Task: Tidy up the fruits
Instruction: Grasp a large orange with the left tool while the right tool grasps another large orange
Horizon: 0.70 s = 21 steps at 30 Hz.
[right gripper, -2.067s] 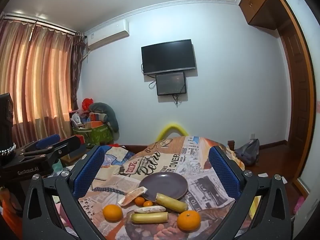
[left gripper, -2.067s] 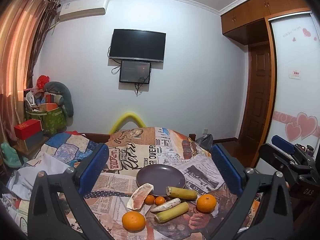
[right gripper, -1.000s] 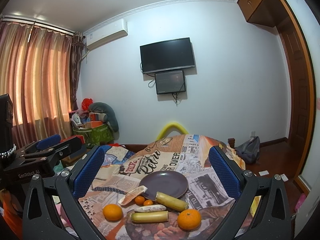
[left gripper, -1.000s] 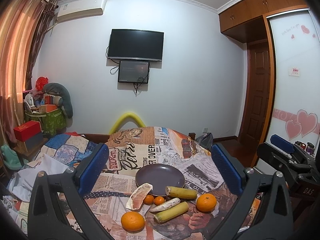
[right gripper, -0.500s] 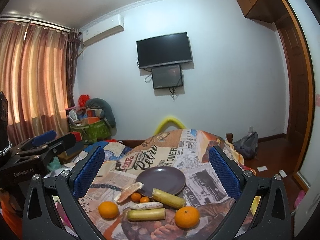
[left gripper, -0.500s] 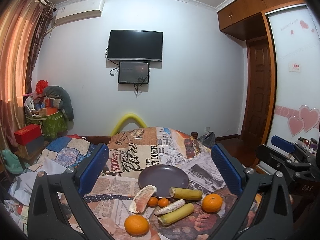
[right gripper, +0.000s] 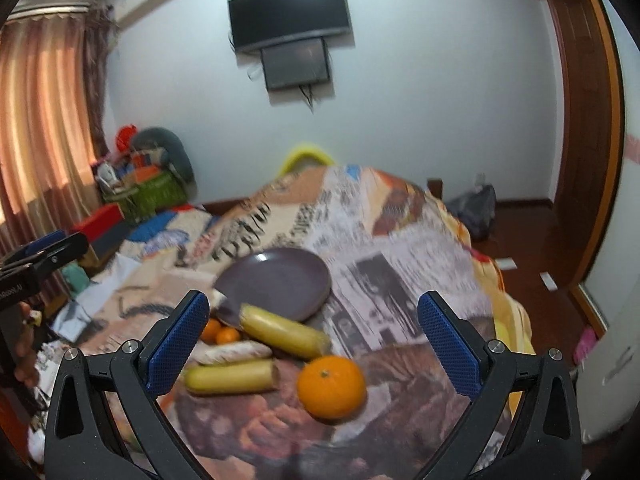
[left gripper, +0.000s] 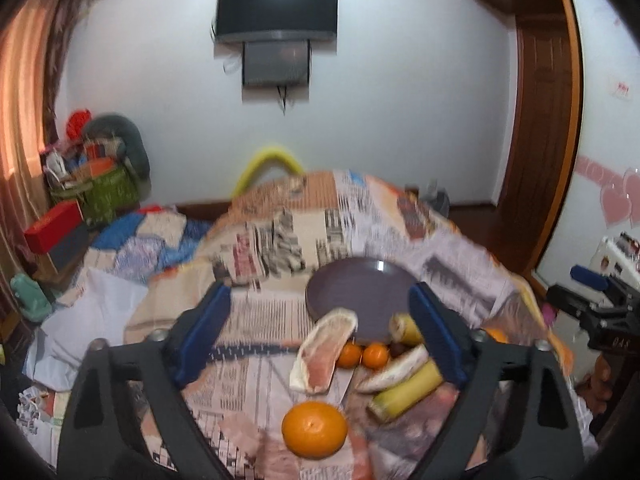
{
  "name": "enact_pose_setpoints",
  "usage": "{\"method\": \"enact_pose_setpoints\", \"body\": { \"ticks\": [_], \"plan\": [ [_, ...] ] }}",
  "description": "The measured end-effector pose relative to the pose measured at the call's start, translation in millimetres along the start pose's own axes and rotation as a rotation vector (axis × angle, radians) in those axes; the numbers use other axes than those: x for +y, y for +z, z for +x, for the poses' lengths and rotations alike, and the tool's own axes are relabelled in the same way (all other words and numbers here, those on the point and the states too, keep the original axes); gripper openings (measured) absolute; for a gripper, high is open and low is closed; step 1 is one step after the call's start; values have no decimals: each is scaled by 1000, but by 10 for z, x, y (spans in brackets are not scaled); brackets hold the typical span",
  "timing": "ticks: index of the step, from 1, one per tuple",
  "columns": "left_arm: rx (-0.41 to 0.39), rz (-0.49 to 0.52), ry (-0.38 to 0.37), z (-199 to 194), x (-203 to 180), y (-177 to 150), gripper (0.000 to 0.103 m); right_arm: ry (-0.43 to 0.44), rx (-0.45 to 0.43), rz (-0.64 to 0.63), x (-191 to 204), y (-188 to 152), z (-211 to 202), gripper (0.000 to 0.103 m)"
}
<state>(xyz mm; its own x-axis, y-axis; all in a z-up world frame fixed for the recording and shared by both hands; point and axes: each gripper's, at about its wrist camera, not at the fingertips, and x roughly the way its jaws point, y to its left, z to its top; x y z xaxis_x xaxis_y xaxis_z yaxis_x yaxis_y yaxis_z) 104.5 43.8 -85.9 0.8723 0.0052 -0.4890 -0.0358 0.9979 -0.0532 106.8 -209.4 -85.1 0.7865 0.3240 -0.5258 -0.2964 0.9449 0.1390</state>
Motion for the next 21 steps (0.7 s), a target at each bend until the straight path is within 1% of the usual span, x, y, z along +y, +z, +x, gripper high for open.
{"method": "enact_pose_setpoints", "body": {
  "ticks": [1, 4, 6, 8, 9, 14, 17, 19, 21],
  "plan": [
    [8, -4, -7, 78, 18, -38, 87, -1, 15, 1, -7, -19, 27, 103],
    [107, -15, -16, 294, 78, -232, 84, 5, 73, 0, -40, -91, 137, 101],
    [171, -22, -21, 395, 104, -355, 84, 16, 111, -1, -66, -150, 233, 96],
    [229, -34, -38, 498, 111, -478, 83, 25, 157, 3, -85, -223, 314, 93],
    [259, -41, -47, 553, 113, -547, 83, 29, 165, 6, -100, -246, 354, 92],
    [339, -63, -74, 674, 94, -765, 83, 55, 236, 36, -164, -399, 537, 91],
    [383, -64, -63, 761, 122, -871, 83, 63, 264, 48, -187, -450, 596, 91],
    [406, -72, -61, 803, 159, -930, 83, 67, 279, 52, -188, -467, 647, 88],
    [423, -82, -61, 835, 184, -991, 82, 77, 299, 58, -203, -492, 697, 83]
  ]
}}
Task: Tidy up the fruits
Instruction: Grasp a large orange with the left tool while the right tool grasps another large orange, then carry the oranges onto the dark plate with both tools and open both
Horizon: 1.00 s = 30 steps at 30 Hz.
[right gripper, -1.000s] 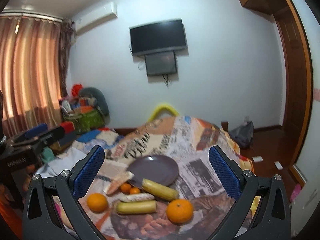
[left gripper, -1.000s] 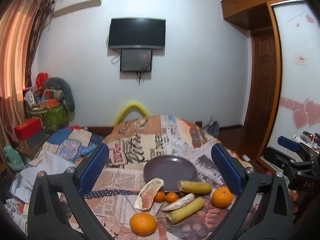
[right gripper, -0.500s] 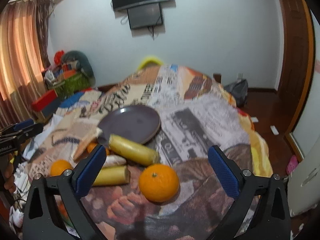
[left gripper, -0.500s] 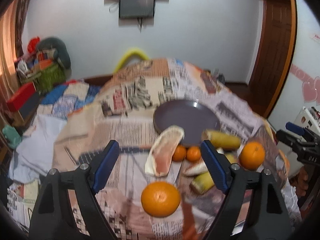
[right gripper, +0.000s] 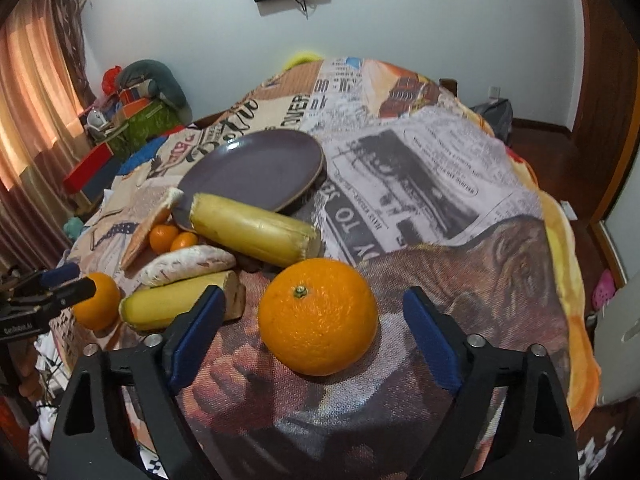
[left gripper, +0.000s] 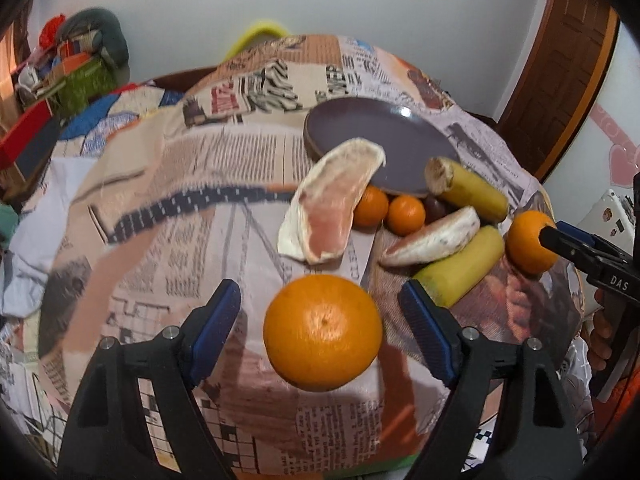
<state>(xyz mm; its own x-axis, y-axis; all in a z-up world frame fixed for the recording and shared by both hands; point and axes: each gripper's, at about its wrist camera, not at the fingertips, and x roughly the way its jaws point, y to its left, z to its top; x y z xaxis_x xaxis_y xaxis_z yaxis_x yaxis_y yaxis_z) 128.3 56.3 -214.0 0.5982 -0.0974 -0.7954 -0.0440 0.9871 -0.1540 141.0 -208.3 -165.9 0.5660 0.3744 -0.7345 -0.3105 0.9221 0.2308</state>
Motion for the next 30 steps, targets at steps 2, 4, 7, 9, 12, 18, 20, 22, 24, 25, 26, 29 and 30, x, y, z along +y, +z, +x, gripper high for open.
{"method": "enact_pose_setpoints", "body": {
  "ticks": [2, 4, 7, 9, 12, 18, 20, 22, 24, 25, 26, 29, 30],
  "plan": [
    [12, -3, 5, 39, 19, -23, 80, 5, 17, 6, -7, -10, 50, 82],
    [23, -12, 9, 83, 44, -44, 79, 8, 33, 11, -8, -17, 107, 78],
    [45, -36, -5, 148, 100, -68, 76, 12, 56, 17, -9, -45, 161, 73],
    [53, -55, -18, 173, 113, -74, 74, 10, 64, 19, -18, -50, 182, 69],
    [52, -52, -22, 187, 91, -75, 69, 19, 66, 29, -49, -52, 180, 68],
    [57, -7, 3, 181, 54, -43, 64, 19, 61, 23, -41, -49, 151, 66],
    [52, -4, 6, 152, 59, -12, 64, 24, 60, 26, -47, -26, 137, 66],
    [32, -4, 8, 95, 66, 39, 64, 30, 47, 32, -51, 5, 98, 66],
    [7, 0, 12, 24, 59, 105, 64, 27, 27, 26, -32, 42, 51, 66],
    [-9, 3, 14, -21, 53, 151, 64, 21, 11, 18, -16, 62, 18, 66],
    [-23, 6, 15, -54, 43, 193, 64, 14, -8, 9, -2, 98, -26, 66],
    [-70, 25, 23, -171, 4, 346, 64, 19, -43, -1, 25, 209, -100, 66],
    [-89, 34, 26, -215, -17, 410, 64, 20, -54, -5, 40, 249, -118, 66]
  ]
}}
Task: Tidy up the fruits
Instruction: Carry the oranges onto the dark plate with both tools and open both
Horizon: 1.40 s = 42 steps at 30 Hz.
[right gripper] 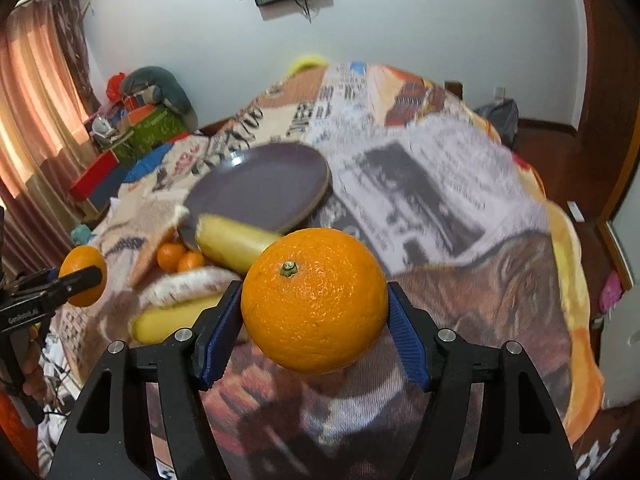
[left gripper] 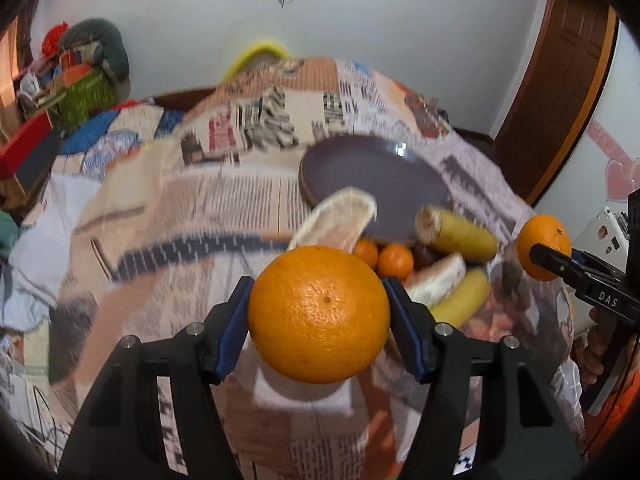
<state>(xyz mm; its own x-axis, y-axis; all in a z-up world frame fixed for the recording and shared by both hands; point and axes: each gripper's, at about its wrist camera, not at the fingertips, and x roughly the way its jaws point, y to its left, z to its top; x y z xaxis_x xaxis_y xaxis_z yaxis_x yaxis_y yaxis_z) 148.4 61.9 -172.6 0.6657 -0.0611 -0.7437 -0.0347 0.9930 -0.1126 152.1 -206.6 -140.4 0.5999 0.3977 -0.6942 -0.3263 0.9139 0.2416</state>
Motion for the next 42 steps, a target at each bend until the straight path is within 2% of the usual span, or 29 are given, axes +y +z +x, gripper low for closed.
{"method": "enact_pose_setpoints", "body": {
  "ticks": [12, 23, 29, 34, 42],
  "plan": [
    [-143, 63, -14, -165, -183, 582, 64, 14, -126, -56, 165, 452, -57, 66],
    [-134, 36, -48, 216, -216, 943, 64, 57, -163, -80, 337, 766, 256, 66],
    [-110, 35, -42, 542, -174, 1084, 64, 64, -117, -78, 346, 880, 608, 66],
    [-55, 8, -63, 853, -89, 1154, 64, 66, -44, -70, 318, 927, 953, 66],
    [34, 43, -77, 1303, -101, 1172, 64, 48, 55, -83, 261, 930, 1276, 66]
  ]
}}
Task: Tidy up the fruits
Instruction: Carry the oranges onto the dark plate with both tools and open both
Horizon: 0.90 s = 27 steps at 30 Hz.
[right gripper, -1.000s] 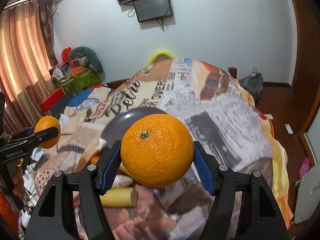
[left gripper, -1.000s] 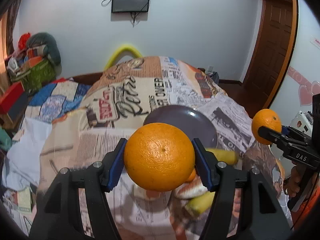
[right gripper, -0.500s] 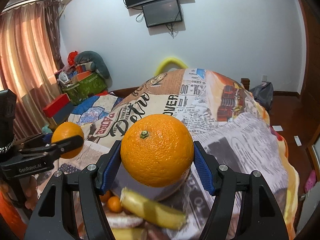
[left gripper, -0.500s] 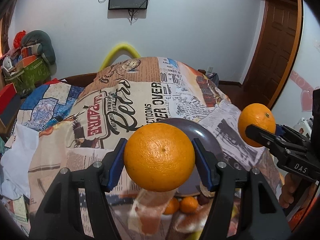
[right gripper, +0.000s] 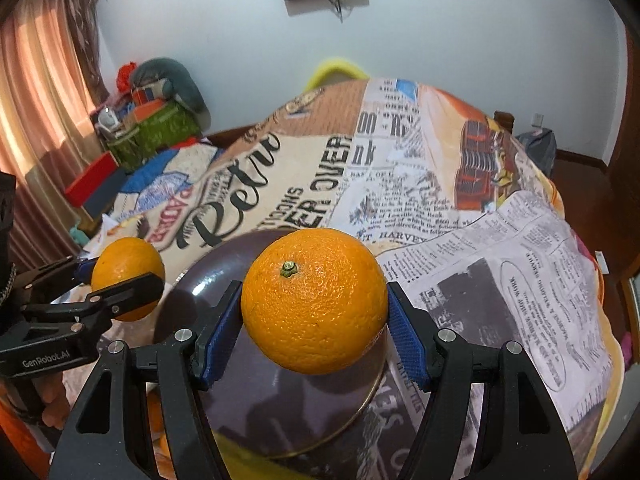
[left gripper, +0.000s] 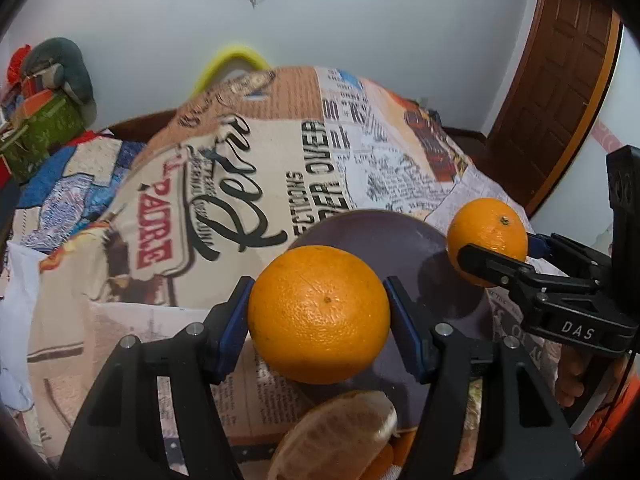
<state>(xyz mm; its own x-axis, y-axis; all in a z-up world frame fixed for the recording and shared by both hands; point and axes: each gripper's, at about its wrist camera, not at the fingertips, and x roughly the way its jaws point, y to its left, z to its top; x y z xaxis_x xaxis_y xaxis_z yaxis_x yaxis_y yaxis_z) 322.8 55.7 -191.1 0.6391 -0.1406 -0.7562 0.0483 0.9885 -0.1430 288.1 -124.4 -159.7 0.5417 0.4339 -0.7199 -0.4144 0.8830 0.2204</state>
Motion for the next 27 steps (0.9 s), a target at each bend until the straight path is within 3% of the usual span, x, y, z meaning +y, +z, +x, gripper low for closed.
{"method": "enact_pose_setpoints", "body": {
  "ticks": [14, 27],
  "plan": [
    [122, -3, -23, 437, 23, 23, 64, 34, 98, -1, -3, -27, 264, 66],
    [44, 11, -7, 178, 22, 88, 64, 44, 143, -1, -21, -63, 282, 68]
  ]
}}
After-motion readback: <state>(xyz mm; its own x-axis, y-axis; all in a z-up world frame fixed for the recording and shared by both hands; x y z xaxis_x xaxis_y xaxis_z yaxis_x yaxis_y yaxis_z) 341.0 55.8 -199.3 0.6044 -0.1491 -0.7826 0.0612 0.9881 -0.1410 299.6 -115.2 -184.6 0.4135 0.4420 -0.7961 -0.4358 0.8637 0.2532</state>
